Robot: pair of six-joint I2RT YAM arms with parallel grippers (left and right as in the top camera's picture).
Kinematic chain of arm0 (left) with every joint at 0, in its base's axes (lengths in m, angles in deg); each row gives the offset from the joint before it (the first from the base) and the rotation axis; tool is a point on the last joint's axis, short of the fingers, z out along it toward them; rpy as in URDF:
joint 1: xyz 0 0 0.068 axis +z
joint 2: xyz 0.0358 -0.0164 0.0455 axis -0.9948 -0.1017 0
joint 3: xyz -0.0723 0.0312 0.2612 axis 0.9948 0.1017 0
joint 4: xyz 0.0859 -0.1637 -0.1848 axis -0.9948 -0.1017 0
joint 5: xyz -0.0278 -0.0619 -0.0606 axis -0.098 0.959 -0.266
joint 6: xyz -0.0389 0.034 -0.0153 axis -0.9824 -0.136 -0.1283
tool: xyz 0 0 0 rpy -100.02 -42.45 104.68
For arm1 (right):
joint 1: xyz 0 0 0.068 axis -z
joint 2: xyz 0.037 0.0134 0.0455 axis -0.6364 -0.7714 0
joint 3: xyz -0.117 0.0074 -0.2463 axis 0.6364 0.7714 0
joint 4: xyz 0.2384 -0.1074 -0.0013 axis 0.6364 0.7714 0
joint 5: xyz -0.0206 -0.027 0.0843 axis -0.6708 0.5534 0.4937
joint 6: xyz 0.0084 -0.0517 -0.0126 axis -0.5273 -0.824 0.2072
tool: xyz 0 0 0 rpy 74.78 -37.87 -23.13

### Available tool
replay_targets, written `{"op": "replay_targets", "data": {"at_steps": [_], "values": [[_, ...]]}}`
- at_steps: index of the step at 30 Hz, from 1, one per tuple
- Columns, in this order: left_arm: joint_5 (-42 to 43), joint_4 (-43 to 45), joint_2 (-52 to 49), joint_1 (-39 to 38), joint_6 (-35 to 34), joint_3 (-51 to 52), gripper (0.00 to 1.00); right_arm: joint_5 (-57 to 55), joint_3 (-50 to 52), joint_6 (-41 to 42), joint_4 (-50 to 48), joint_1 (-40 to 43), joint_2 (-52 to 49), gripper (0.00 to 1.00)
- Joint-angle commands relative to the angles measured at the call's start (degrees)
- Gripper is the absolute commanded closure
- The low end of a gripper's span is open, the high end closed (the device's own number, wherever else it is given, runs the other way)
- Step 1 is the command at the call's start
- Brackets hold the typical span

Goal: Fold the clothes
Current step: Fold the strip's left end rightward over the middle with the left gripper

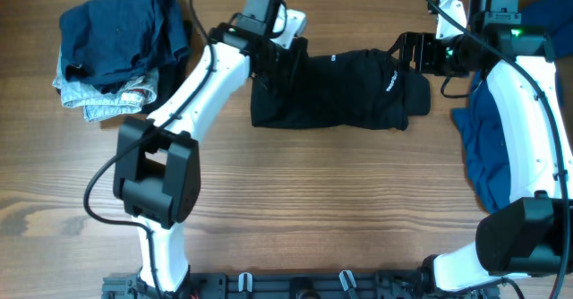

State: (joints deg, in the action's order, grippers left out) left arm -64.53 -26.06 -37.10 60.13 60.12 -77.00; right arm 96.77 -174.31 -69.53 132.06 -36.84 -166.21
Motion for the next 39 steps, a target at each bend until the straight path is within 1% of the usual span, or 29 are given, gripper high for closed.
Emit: {"op": "replay_targets", "data": {"at_steps": [1,4,5,6,7,8,13,19,23,24,27,32,35,36,39], "values": [[-1.2,0.5,-3.1,-1.4,-1.6,0.0,0.96,-0.2,-0.9,-1.2,0.1,-0.1,-0.8,0.01],[-0.9,0.9,-3.9,-2.2,-2.2,0.0,0.96,-0.2,-0.9,-1.2,0.2,-0.1,-0.8,0.01],[-0.9,0.9,-3.9,-2.7,-2.2,0.0,0.8,-0.2,-0.9,-1.1,0.2,-0.1,-0.8,0.01],[-0.9,1.0,-3.9,-3.1,-2.2,0.0,0.55,-0.2,-0.9,-1.1,0.2,-0.1,-0.8,0.01],[-0.9,1.3,-3.9,-3.4,-2.2,0.0,0.22,-0.2,-0.9,-1.1,0.1,-0.1,-0.8,0.01],[-0.8,1.6,-3.9,-3.7,-2.2,0.0,0.0,-0.2,-0.9,-1.1,0.1,-0.1,-0.8,0.01],[-0.8,1.4,-3.4,-4.2,-2.4,-0.7,0.0,-0.2,-0.9,-1.0,0.1,-0.1,-0.8,0.01],[-1.0,-5.7,-0.3,-1.8,-1.7,-1.9,0.0,-0.2,-0.9,-1.0,-0.1,-0.1,-0.7,0.01],[-1.0,-7.4,-0.7,-1.7,-0.4,-1.8,0.0,-0.5,-0.9,0.0,-0.8,-0.1,-0.8,0.0],[-1.0,-7.2,-1.0,-2.3,-0.4,-1.8,0.0,-1.6,-0.9,2.3,-1.0,0.2,-0.8,0.0],[-0.9,-5.9,-2.1,-4.2,-0.4,-1.8,0.0,-1.7,-0.9,5.0,-0.1,2.1,-1.0,0.0],[-0.7,-2.9,-3.9,-8.9,-0.4,-1.7,0.0,-1.2,-0.8,4.8,3.9,5.6,-3.0,0.01],[-0.7,-1.2,-4.0,-11.3,-0.4,-1.7,0.0,-1.2,-0.8,3.3,4.6,6.2,-6.6,0.01],[0.1,-0.9,-4.0,-11.8,-0.4,-1.7,0.0,-1.2,-0.8,3.0,4.6,6.3,-8.0,0.0],[6.3,0.2,-4.0,-12.7,-0.4,-1.7,0.0,-0.6,-0.8,1.8,4.6,6.6,-11.9,0.0]]}}
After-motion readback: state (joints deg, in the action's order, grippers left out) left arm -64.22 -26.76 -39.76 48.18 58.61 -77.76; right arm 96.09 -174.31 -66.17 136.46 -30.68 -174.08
